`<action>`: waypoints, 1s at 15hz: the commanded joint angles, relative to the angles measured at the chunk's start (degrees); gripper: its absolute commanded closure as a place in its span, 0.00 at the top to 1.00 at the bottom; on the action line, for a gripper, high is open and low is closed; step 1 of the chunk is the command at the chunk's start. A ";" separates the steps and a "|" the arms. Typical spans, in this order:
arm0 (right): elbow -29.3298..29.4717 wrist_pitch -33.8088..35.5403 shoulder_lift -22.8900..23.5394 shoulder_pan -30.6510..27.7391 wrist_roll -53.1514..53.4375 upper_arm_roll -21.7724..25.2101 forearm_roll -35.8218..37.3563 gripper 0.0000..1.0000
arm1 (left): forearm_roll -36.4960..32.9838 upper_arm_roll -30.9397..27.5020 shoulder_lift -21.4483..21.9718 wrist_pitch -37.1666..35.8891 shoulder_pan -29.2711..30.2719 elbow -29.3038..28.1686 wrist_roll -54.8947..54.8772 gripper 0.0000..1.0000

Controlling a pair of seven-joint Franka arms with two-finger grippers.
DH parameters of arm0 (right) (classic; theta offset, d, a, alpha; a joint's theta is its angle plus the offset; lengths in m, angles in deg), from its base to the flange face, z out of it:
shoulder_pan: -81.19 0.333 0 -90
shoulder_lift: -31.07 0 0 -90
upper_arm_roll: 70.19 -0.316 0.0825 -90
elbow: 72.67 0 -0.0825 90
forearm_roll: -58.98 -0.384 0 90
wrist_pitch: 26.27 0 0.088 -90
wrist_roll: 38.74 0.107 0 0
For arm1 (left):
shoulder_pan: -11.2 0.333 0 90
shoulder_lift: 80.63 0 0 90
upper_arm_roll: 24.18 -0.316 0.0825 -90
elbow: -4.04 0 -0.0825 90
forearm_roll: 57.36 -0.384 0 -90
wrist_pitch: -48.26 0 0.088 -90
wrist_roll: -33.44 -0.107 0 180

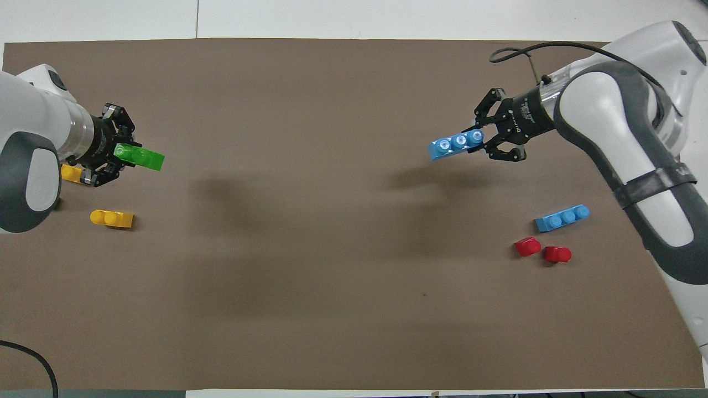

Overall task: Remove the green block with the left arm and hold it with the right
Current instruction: 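Lower the green brick with the left gripper while the right gripper lowers the blue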

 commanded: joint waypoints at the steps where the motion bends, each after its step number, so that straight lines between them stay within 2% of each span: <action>1: -3.95 0.05 -0.88 -4.65 -7.04 -0.66 1.18 0.00 | 0.86 0.36 -2.61 4.44 2.12 -1.65 -5.06 0.00; 6: -6.69 -2.49 1.66 -9.05 -12.31 -0.22 1.62 0.00 | 0.59 0.36 -7.45 10.94 4.58 -1.57 -9.37 0.00; 8: -10.71 -6.96 1.14 -9.41 -12.41 -0.13 1.54 0.00 | -0.11 0.36 -10.17 12.71 4.67 -0.95 -9.46 0.00; 10: -13.36 -8.48 0.44 -10.11 -12.94 -0.13 1.54 0.00 | -2.30 0.36 -11.94 14.47 4.67 -0.86 -9.55 0.00; 15: -13.81 -8.66 2.10 -12.22 -18.30 0.31 1.54 0.00 | -3.63 0.36 -14.49 16.67 5.46 -0.69 -9.46 0.00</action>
